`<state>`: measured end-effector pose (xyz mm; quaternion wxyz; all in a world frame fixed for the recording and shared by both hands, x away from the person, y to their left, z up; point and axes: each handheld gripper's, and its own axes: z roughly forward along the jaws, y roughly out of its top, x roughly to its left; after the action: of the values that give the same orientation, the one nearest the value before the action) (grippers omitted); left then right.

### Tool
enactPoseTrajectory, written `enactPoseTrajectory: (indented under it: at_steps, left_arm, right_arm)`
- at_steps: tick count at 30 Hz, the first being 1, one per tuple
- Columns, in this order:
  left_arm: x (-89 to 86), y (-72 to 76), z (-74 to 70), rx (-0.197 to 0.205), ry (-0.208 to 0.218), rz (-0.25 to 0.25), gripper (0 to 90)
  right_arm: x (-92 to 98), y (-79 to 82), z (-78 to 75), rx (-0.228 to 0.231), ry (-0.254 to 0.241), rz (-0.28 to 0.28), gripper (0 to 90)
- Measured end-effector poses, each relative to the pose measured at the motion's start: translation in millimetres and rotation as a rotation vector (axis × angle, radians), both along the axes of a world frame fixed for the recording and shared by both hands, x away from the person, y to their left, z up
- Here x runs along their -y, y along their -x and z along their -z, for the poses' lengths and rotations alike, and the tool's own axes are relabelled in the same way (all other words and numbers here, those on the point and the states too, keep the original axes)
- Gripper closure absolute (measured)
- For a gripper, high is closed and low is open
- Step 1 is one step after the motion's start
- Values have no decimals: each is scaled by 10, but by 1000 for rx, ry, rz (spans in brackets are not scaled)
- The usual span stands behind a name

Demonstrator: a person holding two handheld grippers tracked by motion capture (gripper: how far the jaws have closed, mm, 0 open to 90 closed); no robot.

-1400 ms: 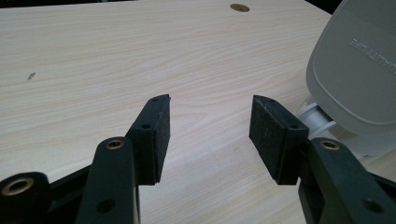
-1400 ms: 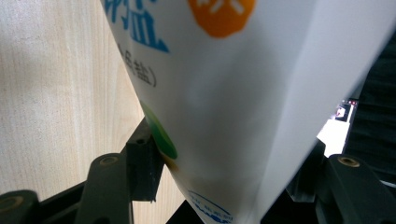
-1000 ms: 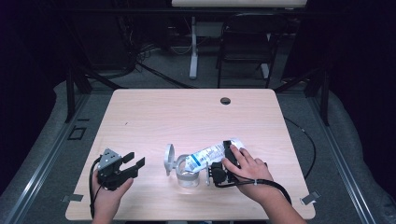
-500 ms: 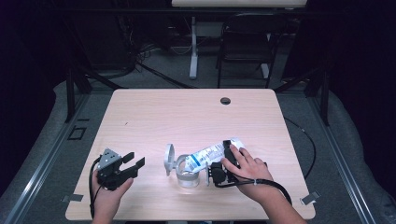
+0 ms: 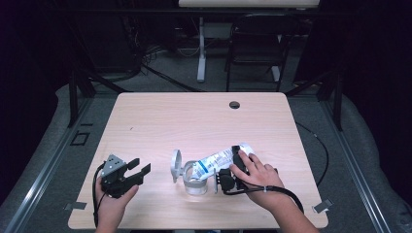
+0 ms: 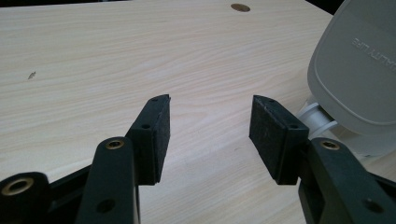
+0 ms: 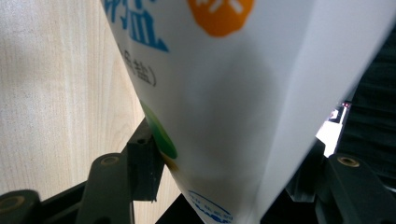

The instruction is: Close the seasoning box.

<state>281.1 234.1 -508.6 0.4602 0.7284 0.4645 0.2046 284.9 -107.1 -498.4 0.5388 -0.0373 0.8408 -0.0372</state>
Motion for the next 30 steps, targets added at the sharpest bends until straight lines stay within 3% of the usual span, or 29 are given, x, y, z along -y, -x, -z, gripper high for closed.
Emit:
enactPoseTrajectory:
  at_steps: [30]
  left_arm:
    - [-1,2,-4,-1,1,0,487]
  right_arm:
    - [-14,0,-14,9,19,-10,419]
